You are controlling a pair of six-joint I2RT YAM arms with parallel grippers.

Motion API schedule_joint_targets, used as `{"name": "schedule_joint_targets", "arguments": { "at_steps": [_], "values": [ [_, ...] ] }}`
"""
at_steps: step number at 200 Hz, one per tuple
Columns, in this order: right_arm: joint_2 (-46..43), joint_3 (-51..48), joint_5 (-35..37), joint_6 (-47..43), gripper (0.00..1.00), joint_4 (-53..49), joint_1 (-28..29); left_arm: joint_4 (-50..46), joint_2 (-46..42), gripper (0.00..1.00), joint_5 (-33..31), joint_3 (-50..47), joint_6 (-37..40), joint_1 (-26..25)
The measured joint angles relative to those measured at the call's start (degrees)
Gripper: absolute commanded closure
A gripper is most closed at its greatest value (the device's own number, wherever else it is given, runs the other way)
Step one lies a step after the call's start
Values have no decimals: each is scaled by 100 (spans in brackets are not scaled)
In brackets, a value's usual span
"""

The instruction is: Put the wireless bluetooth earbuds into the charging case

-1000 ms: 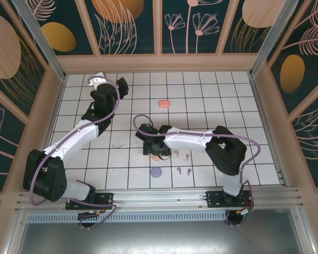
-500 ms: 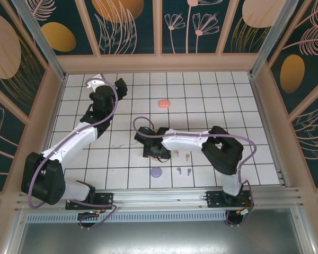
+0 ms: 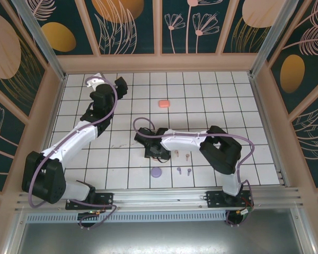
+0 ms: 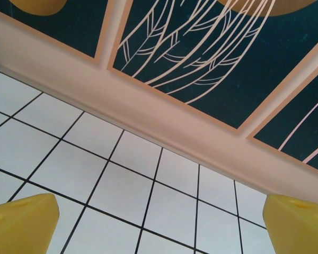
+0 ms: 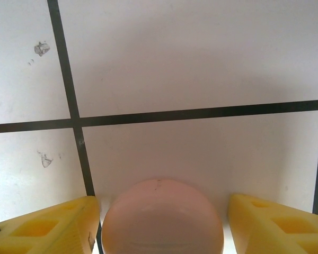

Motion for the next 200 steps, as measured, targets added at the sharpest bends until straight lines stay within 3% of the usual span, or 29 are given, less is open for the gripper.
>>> {"name": "schedule_joint_targets", "arguments": {
  "at_steps": [68, 145, 200],
  "values": [
    [20, 15, 83, 22, 58, -85, 0, -61, 0, 1, 0, 0, -173, 0],
    [-31, 31, 103, -20, 60, 48, -68, -426, 118, 1, -17, 181, -557, 0],
    [-557, 31, 79, -306, 60, 553, -776, -74, 136, 1, 326, 107, -315, 0]
  ]
}}
